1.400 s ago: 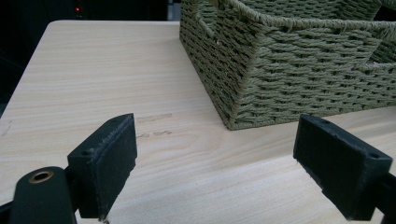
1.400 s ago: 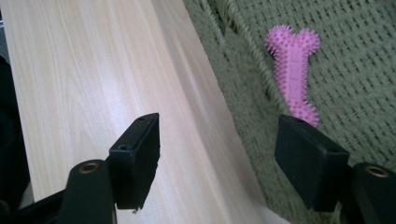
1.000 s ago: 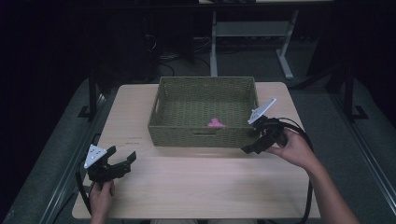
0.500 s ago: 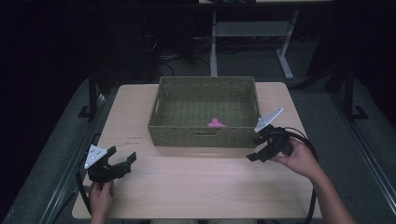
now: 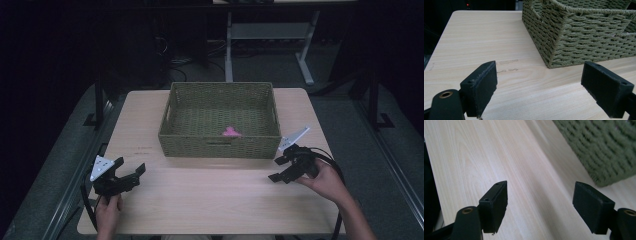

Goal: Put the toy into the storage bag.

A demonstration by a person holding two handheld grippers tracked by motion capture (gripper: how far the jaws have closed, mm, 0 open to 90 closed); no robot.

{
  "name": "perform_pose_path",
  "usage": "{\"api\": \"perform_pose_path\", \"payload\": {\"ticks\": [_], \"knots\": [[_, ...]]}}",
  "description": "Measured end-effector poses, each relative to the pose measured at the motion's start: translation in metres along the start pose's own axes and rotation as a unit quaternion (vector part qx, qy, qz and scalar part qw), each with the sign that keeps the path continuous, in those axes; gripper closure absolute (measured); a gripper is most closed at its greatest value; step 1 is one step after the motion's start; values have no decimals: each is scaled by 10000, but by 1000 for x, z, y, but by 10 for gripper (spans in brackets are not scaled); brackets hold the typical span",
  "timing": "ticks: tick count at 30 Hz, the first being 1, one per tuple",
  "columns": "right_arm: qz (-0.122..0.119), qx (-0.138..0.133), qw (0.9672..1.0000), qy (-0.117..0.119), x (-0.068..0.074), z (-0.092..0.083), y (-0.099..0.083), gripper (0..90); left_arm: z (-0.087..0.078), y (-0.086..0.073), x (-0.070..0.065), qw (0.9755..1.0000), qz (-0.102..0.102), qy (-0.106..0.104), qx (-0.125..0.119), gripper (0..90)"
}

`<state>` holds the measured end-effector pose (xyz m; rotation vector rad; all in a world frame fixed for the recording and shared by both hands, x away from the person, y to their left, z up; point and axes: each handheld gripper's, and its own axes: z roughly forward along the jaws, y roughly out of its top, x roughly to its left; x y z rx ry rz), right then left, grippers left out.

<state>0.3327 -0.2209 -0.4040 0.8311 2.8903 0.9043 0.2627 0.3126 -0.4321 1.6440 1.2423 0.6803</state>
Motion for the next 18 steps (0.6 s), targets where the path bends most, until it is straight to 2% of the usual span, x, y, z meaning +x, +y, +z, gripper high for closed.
{"api": "perform_pose_path", "payload": {"ticks": [6,9,18], "knots": [[34,-2,10000,-22,2,1,-14,276,0,0,-1,10000,28,-12,28,130],[78,86,9999,-31,3,1,-19,276,1,0,-1,10000,32,-17,35,130],[158,4,9998,-96,7,0,-37,275,1,0,0,10000,45,-10,35,130]]}}
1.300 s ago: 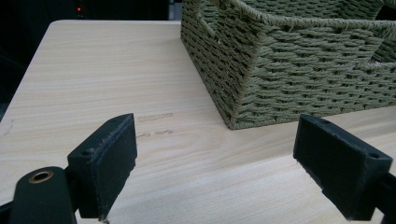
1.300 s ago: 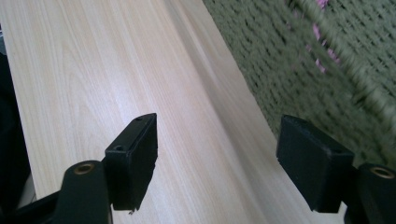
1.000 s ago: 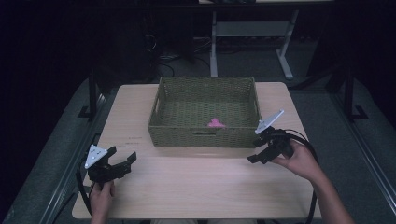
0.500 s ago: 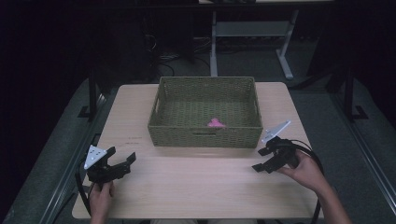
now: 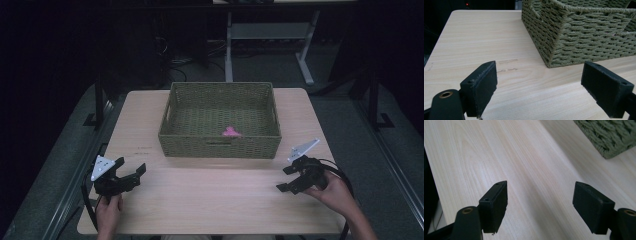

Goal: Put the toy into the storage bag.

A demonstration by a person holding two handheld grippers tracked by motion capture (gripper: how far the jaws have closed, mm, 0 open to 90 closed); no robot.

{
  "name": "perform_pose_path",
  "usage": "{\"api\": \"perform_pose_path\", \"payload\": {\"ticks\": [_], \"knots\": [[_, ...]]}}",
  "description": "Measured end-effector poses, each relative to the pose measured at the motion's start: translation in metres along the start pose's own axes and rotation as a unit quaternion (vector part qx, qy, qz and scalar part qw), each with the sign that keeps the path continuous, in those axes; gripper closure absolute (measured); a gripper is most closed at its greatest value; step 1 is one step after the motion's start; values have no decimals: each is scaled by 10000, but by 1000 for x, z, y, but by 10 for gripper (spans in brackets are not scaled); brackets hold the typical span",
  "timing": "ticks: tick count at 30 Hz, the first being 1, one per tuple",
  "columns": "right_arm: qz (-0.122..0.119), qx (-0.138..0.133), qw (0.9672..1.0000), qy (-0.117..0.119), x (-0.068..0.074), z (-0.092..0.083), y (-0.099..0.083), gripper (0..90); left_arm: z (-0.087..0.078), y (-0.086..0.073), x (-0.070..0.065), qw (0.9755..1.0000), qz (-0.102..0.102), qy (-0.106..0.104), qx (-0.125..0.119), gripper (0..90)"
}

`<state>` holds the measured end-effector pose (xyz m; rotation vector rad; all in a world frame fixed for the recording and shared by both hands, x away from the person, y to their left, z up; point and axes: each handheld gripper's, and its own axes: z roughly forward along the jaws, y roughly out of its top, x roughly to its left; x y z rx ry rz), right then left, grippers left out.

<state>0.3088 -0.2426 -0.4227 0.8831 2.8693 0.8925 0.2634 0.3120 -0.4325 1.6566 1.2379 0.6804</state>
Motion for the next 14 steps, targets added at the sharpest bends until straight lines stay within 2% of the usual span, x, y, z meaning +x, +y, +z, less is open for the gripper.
{"api": "perform_pose_path", "payload": {"ticks": [14], "knots": [[10,3,9999,-130,11,-5,-19,273,1,0,-2,10000,18,-35,0,130]]}}
